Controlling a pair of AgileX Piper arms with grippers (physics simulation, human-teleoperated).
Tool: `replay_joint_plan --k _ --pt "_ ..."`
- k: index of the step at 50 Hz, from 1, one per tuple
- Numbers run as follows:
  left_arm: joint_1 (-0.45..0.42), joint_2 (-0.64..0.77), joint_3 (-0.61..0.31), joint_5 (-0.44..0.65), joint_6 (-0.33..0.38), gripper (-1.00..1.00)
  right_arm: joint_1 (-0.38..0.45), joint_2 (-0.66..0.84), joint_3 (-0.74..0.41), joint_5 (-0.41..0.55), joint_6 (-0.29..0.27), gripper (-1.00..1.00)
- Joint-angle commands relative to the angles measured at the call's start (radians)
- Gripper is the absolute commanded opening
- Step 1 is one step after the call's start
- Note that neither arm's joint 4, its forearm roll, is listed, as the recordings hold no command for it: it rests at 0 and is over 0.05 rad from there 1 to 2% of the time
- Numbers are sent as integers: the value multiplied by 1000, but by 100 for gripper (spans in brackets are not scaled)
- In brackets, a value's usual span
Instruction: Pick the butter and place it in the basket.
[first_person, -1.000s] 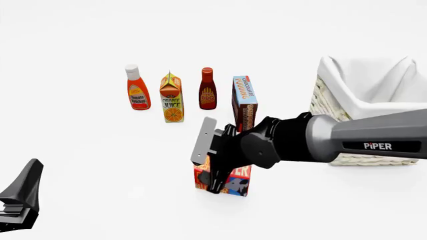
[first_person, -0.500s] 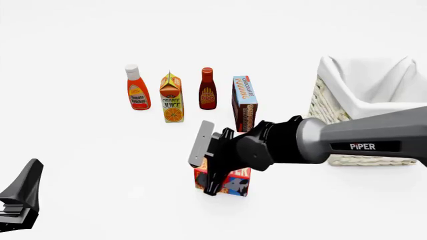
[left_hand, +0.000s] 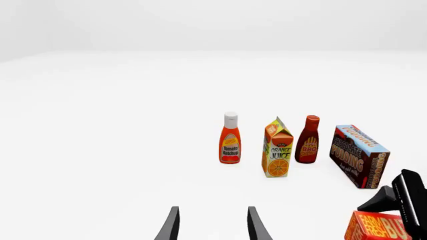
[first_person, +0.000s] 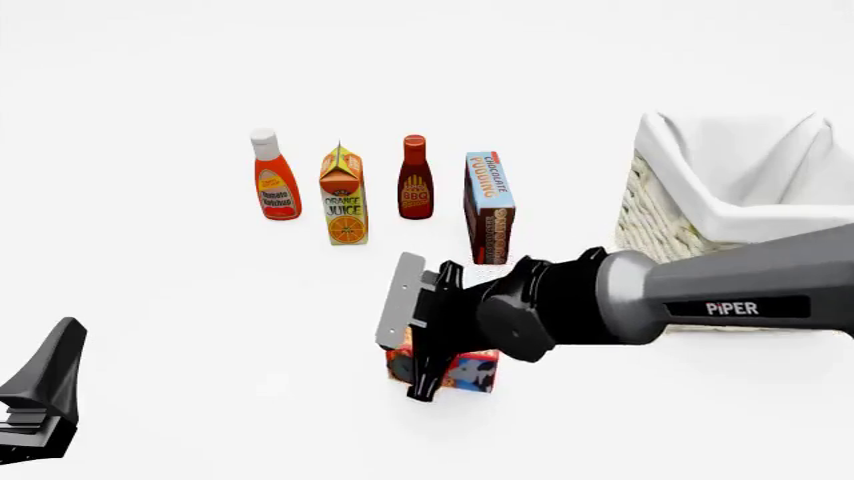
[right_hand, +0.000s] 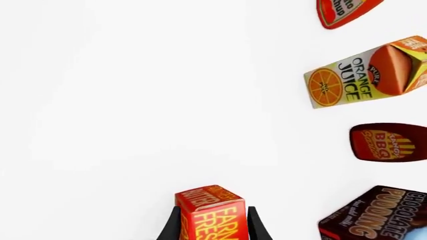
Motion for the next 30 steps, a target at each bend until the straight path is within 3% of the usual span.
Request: replay_joint_plan --k 1,30 --pt "0 0 0 0 0 100 23 -43 36 -57 -2 -100" --pt "0 0 0 0 0 100 32 -134 58 -32 -44 -100"
